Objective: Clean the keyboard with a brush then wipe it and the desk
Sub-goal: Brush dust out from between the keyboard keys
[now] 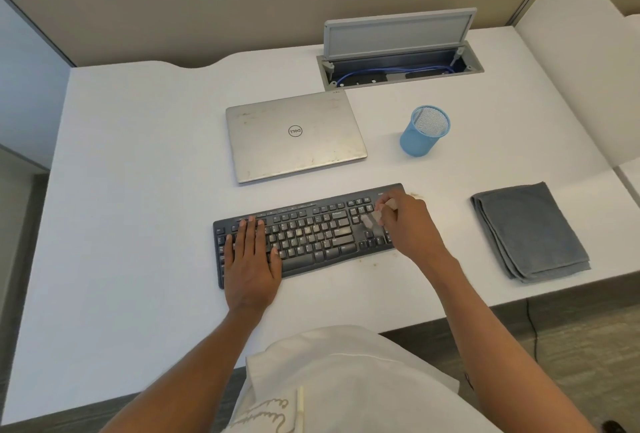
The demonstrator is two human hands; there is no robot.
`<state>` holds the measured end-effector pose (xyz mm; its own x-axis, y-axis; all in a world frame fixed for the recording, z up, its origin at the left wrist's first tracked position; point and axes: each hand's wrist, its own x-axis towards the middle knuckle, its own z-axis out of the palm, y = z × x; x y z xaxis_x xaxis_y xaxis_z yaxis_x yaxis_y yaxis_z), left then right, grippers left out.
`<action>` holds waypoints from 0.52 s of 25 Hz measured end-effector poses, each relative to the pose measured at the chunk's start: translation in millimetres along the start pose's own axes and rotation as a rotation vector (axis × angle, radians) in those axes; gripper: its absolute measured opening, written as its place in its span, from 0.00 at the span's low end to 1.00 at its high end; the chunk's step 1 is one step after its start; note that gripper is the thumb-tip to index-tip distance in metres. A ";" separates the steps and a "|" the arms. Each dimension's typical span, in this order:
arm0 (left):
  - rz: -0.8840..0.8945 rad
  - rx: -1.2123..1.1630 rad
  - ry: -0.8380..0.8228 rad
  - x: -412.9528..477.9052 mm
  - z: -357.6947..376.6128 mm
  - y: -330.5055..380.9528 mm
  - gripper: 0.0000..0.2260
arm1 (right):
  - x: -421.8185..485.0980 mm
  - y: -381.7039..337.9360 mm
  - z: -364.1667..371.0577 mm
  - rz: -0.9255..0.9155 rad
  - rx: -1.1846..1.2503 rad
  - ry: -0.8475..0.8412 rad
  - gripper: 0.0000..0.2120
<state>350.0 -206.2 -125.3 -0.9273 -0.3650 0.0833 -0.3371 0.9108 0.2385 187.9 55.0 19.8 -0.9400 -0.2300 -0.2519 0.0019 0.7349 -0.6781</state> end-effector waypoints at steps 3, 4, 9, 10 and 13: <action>0.003 0.004 -0.007 0.6 0.2 -0.6 0.28 | 0.9 2.5 2.4 0.001 -0.080 -0.039 0.08; 0.005 0.003 -0.004 0.7 0.8 -0.9 0.28 | 1.9 3.6 2.0 0.009 -0.117 -0.012 0.07; 0.001 0.000 0.010 -0.1 1.9 -1.8 0.28 | 2.4 4.2 6.1 -0.011 -0.029 -0.003 0.09; -0.001 -0.001 0.009 -0.1 2.1 -1.9 0.28 | 2.2 4.1 8.8 -0.015 -0.030 -0.025 0.09; -0.001 -0.005 0.002 -0.5 2.1 -1.3 0.29 | 3.8 3.3 8.9 0.006 -0.135 0.012 0.07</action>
<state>350.6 -206.8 -127.7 -0.9264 -0.3666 0.0853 -0.3375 0.9094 0.2430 187.4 50.9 10.5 -0.9442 -0.2185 -0.2466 -0.0380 0.8156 -0.5773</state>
